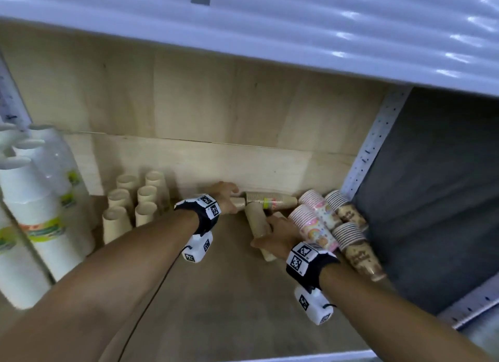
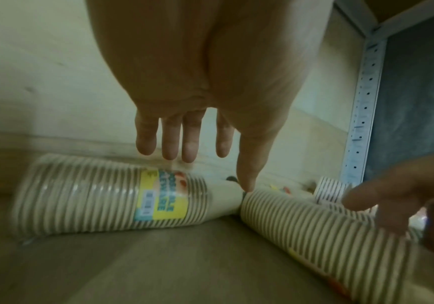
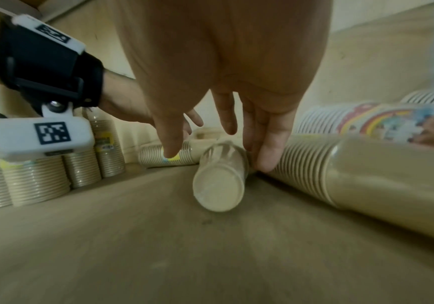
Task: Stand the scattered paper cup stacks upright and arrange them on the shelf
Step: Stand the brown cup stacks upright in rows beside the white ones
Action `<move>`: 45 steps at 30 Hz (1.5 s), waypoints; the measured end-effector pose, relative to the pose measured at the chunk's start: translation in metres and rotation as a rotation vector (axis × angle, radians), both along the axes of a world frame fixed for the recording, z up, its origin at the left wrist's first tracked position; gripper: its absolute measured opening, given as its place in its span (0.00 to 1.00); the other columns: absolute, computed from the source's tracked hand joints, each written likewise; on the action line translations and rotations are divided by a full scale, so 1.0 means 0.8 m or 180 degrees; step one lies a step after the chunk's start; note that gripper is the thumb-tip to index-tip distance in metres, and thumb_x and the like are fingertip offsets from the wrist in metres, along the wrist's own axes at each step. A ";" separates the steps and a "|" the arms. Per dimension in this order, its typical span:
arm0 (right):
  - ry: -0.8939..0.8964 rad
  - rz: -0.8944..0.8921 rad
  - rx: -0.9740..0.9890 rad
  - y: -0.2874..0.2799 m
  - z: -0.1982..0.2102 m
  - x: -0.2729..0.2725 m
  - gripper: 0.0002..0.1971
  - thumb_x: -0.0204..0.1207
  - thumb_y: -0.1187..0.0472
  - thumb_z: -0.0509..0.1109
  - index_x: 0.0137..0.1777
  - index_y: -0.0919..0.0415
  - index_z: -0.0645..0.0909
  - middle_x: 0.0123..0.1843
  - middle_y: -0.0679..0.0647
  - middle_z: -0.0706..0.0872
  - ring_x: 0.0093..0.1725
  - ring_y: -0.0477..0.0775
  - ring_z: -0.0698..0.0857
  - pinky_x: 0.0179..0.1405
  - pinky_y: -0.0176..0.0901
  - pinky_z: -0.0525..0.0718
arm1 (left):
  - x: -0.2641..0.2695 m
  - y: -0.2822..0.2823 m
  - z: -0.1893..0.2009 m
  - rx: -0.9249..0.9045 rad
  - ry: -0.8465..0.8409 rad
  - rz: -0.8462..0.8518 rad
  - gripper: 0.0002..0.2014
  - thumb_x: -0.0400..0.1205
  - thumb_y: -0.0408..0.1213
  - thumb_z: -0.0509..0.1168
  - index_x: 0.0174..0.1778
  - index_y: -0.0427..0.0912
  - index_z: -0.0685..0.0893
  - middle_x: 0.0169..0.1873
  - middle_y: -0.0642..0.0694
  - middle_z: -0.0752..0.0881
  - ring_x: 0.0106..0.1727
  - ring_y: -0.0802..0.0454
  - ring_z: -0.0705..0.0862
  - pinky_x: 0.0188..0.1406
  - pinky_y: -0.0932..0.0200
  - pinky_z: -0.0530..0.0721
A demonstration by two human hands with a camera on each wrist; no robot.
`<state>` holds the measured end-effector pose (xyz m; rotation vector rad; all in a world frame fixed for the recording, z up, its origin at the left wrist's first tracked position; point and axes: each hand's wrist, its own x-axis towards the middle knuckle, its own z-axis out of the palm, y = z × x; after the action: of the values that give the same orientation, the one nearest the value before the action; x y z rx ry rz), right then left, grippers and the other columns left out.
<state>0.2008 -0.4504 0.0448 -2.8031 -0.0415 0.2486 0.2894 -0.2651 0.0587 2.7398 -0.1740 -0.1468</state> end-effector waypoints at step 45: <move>-0.0569 -0.0118 0.0060 0.014 0.107 0.004 0.17 0.76 0.67 0.66 0.65 0.64 0.81 0.64 0.61 0.83 0.62 0.62 0.84 0.53 0.43 0.79 | -0.092 0.011 0.076 -0.0277 -0.0234 0.0134 0.30 0.70 0.35 0.77 0.63 0.41 0.69 0.53 0.39 0.85 0.52 0.38 0.86 0.46 0.48 0.87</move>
<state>0.2041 -0.4393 0.1308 -2.7961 -0.0331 -0.0114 0.2161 -0.2566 0.1192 2.6616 -0.1395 -0.0264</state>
